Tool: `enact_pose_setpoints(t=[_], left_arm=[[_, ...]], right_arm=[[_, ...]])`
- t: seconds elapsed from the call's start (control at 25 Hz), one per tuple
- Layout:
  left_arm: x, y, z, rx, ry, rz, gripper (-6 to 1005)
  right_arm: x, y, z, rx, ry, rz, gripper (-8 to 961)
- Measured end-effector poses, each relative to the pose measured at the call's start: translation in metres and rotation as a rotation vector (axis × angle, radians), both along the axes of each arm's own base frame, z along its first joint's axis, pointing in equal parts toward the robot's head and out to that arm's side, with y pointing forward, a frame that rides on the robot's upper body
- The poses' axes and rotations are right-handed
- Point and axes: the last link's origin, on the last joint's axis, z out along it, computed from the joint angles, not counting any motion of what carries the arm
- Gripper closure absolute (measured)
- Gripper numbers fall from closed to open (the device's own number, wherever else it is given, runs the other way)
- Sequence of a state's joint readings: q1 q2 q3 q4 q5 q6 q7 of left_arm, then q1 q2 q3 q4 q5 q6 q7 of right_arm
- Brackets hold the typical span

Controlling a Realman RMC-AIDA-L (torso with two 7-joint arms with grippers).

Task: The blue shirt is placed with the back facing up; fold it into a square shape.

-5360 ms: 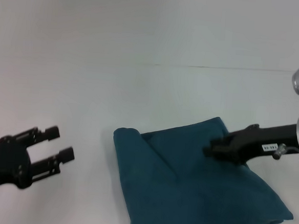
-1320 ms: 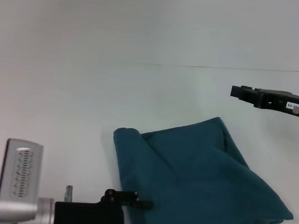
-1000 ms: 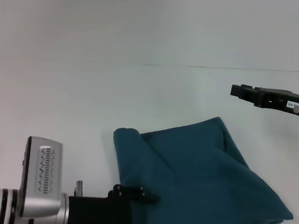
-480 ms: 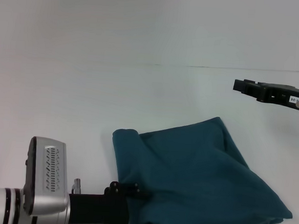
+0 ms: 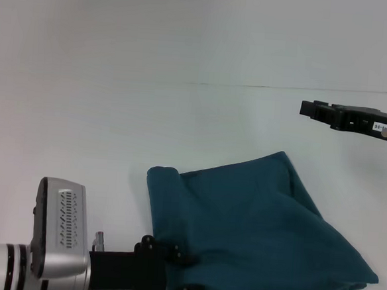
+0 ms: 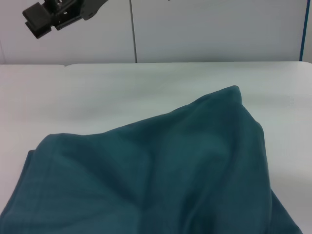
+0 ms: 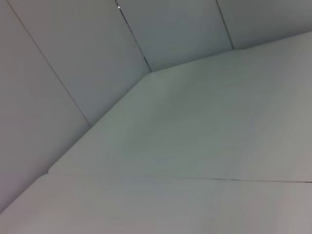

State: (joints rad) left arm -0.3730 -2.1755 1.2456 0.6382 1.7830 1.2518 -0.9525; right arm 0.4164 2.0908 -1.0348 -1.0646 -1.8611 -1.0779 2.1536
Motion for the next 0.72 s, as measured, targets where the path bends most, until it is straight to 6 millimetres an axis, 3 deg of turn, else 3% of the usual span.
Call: enact_pose_setpoints(t=[0.28, 0.72], left_arm=[[-0.0009, -0.0013, -0.0009, -0.013, -0.004, 0.006, 690], [0.0005, -0.0067, 0.0046, -0.017, -0.055, -0.004, 872]], right_arm=[[0.0015, -0.0012, 0.0, -0.001, 0.002, -0.004, 636], [0.0047, -0.004, -0.0029, -0.01, 0.009, -0.015, 637]])
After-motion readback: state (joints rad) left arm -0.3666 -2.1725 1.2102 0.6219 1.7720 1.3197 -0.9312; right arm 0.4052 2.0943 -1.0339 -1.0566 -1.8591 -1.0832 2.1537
